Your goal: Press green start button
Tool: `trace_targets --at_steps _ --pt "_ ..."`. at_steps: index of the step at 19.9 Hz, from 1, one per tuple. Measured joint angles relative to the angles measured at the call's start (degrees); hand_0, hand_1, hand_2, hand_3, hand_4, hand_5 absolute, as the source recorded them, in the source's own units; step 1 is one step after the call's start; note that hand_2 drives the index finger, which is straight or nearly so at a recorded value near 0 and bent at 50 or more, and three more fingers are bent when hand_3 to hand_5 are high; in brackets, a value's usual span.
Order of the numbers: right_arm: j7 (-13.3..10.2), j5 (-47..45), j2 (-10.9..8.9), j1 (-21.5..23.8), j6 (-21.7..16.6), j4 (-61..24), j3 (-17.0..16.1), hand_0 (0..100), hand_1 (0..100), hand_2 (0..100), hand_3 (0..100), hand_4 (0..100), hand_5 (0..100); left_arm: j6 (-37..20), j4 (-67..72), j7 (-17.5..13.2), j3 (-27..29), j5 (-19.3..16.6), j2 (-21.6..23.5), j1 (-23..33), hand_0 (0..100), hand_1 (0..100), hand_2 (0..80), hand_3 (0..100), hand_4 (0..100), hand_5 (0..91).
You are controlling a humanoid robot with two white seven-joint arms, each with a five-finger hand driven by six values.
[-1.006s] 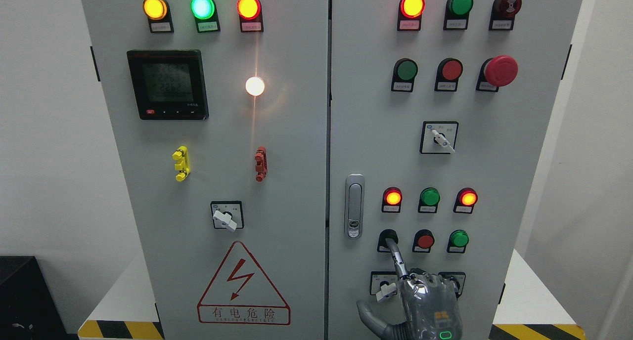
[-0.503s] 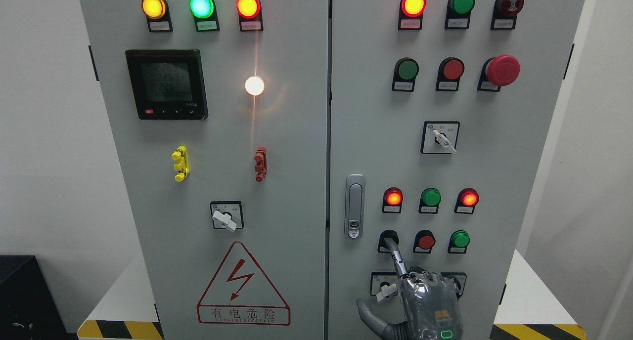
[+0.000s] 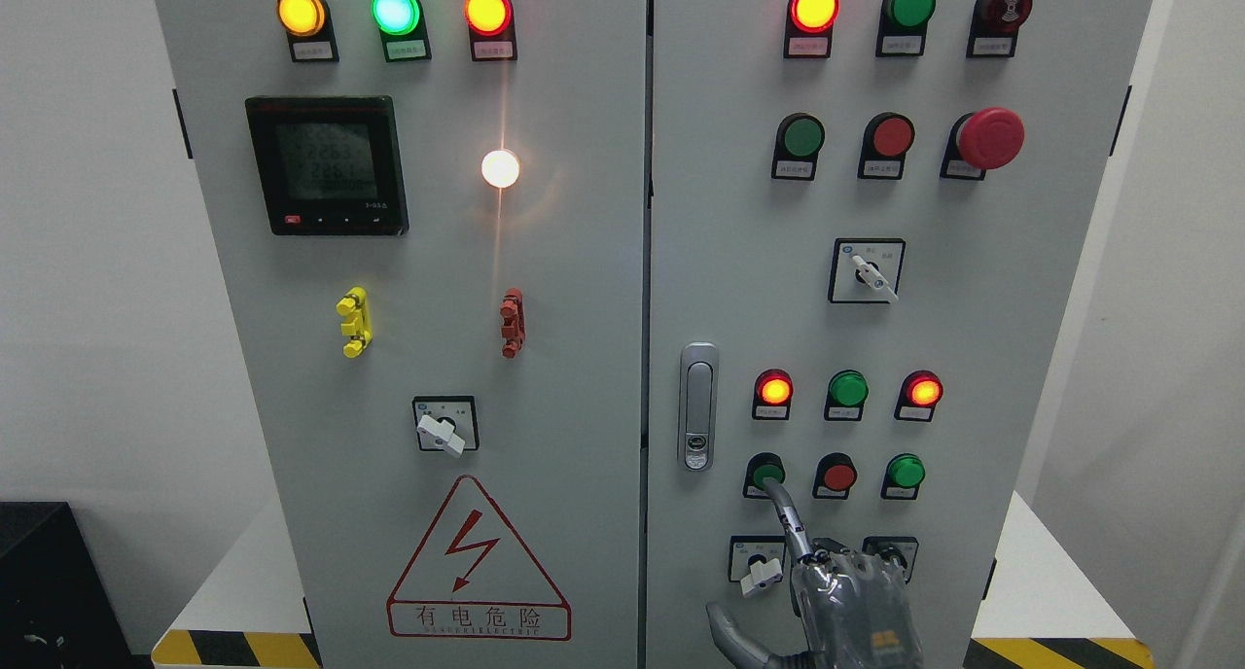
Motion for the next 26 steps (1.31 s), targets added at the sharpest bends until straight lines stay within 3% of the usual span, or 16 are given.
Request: trace_targets --at_steps 8,15,19,24,26 --pt "0.96 -12.47 -0.02 3.91 -0.24 -4.13 -0.39 18 36 0 73 70 72 -0.01 0.00 0.00 0.00 0.00 0.00 0.01 12 56 0.0 0 0 0.0" --pt "3.41 -29.39 -0.05 7.26 0.60 -7.14 -0.54 7 33 0 40 39 41 -0.01 0.00 0.03 0.00 0.00 0.00 0.01 12 56 0.0 0 0 0.0" --pt "7.18 -39.98 -0.08 9.43 0.98 -8.56 -0.56 0 30 0 22 19 19 -0.01 0.00 0.19 0.00 0.00 0.00 0.01 12 56 0.0 0 0 0.0" --pt "10.85 -51.06 -0.12 10.87 2.90 -9.76 -0.63 0 22 0 12 4 1 -0.02 0.00 0.16 0.00 0.00 0.00 0.01 12 56 0.0 0 0 0.0" --pt "12.71 -54.86 -0.13 11.15 4.12 -10.11 -0.65 0 18 0 7 0 0 -0.02 0.00 0.11 0.00 0.00 0.00 0.01 12 56 0.0 0 0 0.0"
